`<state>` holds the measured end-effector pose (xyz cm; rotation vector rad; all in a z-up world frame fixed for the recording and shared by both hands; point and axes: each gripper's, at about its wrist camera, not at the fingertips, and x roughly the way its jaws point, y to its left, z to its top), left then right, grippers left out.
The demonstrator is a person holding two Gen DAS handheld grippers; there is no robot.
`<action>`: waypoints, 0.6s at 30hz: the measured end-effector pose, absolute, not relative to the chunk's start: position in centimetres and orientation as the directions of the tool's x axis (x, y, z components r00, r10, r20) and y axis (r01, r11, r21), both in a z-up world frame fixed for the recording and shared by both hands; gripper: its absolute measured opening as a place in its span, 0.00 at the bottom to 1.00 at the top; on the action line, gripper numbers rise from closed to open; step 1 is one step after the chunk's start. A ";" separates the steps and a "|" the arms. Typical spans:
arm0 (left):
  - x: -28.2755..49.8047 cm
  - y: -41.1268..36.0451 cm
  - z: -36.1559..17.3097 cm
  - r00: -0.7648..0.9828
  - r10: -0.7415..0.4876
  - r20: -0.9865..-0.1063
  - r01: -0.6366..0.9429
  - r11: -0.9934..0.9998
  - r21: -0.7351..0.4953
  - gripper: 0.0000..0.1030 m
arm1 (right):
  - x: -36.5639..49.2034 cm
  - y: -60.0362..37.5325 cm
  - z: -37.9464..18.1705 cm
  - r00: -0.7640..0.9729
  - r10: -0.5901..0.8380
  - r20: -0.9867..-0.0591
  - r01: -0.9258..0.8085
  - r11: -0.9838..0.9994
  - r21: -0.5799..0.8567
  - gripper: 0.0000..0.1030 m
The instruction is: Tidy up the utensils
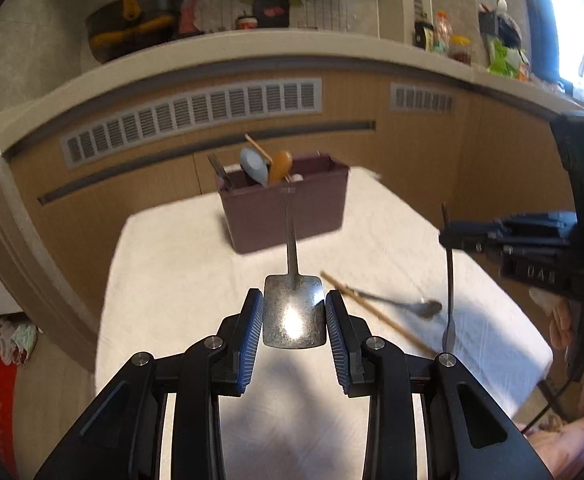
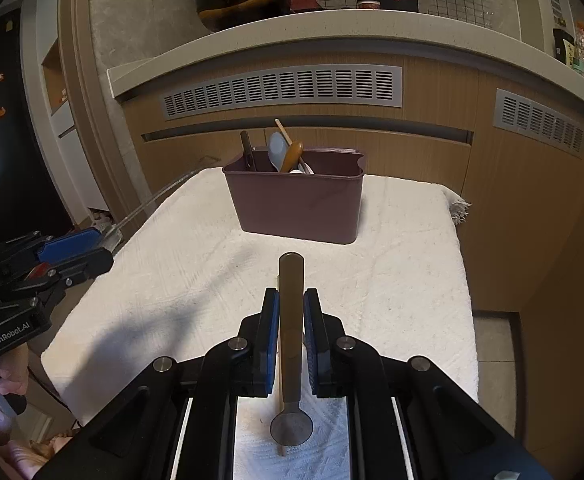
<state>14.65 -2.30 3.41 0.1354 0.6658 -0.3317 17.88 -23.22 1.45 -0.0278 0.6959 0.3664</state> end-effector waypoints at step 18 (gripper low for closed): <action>18.5 -1.0 -3.4 0.487 -0.297 -0.821 0.267 0.946 -0.183 0.30 | 18.0 -23.5 1.2 0.700 0.313 -0.642 -0.326 0.940 0.103 0.11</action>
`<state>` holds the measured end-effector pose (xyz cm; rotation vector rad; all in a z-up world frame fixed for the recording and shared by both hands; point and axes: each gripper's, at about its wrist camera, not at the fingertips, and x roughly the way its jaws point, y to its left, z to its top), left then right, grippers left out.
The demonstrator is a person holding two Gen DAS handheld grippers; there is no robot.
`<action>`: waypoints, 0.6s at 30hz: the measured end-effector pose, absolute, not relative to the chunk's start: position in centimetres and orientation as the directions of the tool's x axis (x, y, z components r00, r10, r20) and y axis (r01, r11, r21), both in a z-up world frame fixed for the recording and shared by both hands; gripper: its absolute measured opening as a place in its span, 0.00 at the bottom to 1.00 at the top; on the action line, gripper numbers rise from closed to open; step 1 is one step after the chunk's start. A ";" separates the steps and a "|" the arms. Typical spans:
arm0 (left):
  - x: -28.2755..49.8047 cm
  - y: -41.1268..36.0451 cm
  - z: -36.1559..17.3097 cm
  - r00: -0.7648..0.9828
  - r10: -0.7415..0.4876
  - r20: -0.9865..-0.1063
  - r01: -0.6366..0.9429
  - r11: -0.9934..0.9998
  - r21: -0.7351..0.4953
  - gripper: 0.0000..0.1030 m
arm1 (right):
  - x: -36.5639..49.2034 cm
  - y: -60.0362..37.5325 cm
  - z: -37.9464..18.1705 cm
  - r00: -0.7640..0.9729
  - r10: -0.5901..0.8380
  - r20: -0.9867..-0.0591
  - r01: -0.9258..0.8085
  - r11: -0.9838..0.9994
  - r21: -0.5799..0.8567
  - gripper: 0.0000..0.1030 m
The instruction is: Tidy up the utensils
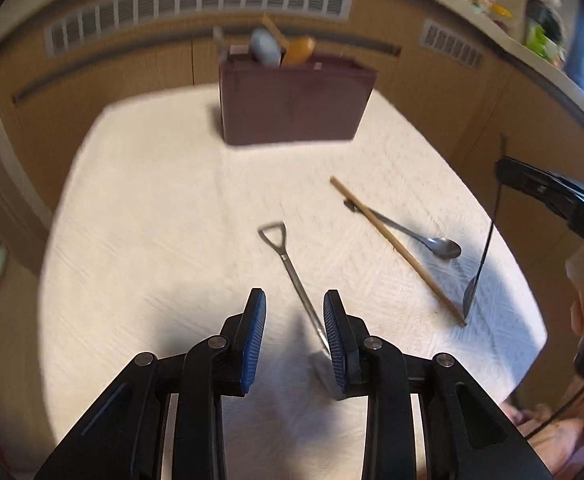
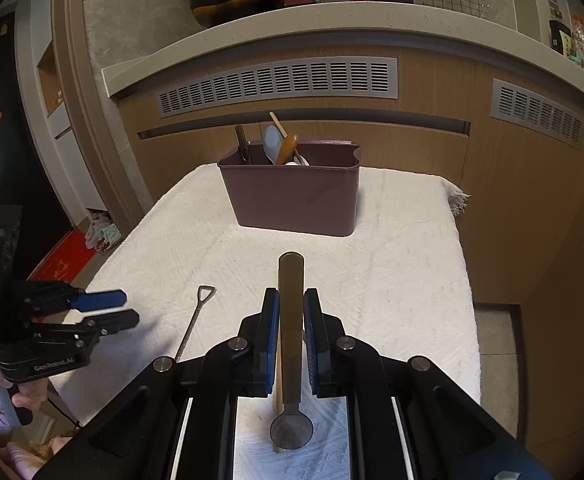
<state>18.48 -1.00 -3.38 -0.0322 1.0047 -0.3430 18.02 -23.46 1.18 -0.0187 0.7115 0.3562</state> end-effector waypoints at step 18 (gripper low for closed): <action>28.8 -6.8 -7.1 0.342 -0.079 -0.936 0.190 0.982 -0.013 0.25 | 18.0 -23.4 0.9 0.702 0.327 -0.633 -0.337 0.935 0.109 0.11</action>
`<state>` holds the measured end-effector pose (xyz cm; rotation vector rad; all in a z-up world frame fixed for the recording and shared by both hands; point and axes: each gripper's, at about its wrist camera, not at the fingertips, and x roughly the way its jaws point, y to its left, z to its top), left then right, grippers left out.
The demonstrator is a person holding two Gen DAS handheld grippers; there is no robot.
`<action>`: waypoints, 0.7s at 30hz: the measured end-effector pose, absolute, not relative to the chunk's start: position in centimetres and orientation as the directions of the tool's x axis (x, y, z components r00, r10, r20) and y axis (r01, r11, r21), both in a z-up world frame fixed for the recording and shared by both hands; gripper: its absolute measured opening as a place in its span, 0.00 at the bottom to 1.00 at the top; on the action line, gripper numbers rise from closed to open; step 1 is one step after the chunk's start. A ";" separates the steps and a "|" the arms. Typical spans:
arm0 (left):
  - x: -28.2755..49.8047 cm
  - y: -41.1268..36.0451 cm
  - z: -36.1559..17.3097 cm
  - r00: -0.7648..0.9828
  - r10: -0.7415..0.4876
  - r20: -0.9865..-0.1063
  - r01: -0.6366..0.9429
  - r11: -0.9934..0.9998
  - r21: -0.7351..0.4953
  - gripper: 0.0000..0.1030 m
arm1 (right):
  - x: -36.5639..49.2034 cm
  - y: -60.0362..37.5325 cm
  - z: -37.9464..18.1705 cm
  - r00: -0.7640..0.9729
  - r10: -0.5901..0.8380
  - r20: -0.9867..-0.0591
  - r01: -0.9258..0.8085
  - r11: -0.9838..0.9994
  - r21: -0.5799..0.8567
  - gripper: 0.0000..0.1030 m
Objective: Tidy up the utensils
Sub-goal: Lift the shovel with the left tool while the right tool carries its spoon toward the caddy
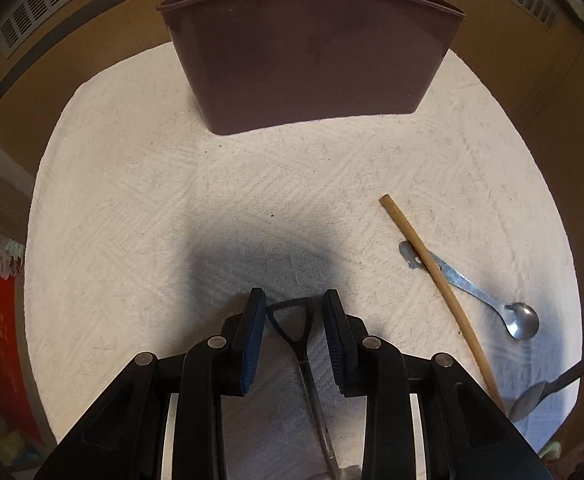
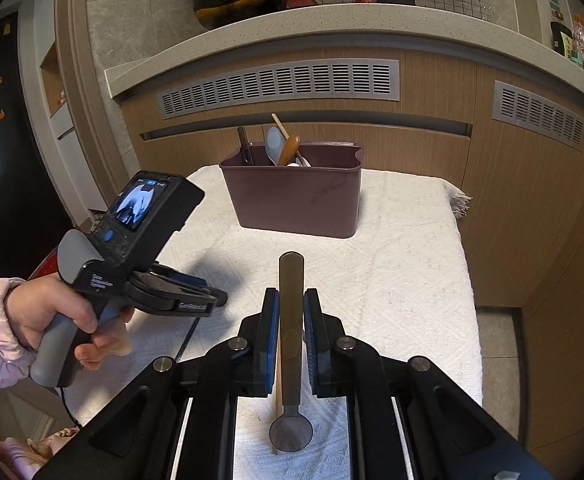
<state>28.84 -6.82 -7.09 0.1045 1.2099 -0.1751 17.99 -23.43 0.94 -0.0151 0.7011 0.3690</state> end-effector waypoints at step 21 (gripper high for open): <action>16.4 -2.5 1.7 0.835 -0.252 -0.489 0.255 0.965 -0.062 0.24 | 17.8 -23.2 1.8 0.720 0.349 -0.600 -0.360 0.927 0.108 0.11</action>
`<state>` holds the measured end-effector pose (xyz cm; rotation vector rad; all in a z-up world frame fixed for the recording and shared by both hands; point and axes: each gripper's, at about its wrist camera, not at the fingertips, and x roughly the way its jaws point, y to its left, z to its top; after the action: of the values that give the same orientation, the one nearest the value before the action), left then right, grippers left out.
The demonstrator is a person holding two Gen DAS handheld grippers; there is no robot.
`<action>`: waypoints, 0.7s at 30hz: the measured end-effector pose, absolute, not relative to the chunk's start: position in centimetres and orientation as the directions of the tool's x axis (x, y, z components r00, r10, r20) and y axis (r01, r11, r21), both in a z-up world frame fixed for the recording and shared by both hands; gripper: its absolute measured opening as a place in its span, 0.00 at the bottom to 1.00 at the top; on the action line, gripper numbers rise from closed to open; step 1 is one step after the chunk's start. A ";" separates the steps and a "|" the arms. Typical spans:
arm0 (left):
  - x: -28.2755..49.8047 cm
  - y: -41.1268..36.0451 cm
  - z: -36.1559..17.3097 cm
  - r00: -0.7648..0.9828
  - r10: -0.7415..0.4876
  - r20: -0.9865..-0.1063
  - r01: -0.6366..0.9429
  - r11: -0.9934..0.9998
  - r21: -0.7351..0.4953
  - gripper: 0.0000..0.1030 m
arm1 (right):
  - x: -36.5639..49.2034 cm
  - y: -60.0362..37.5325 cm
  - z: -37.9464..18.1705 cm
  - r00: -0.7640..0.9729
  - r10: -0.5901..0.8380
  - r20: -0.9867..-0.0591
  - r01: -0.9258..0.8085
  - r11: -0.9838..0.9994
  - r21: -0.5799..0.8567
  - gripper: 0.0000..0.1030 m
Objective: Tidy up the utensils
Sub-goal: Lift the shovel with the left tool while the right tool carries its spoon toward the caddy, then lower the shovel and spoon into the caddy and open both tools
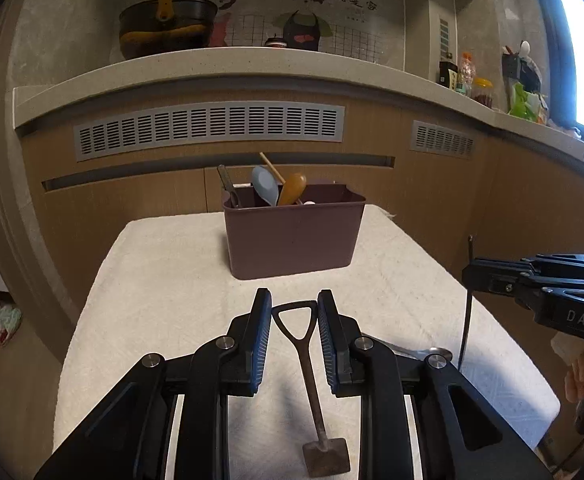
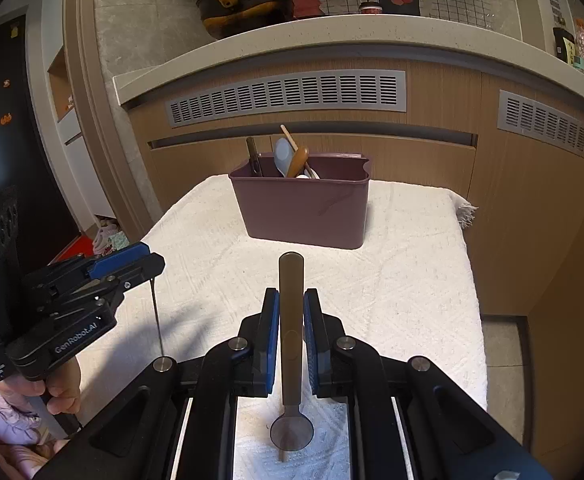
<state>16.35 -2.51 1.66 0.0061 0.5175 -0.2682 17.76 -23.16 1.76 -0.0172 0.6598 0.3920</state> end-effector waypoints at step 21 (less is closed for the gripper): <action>30.4 -2.9 18.2 0.950 -0.265 -0.165 0.272 0.962 0.019 0.24 | 30.1 -20.8 18.0 0.908 0.309 -0.284 -0.347 0.933 -0.094 0.11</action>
<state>30.38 -2.87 18.21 0.0420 0.1617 -0.2728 30.09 -20.83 18.03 -0.1437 0.2697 0.3398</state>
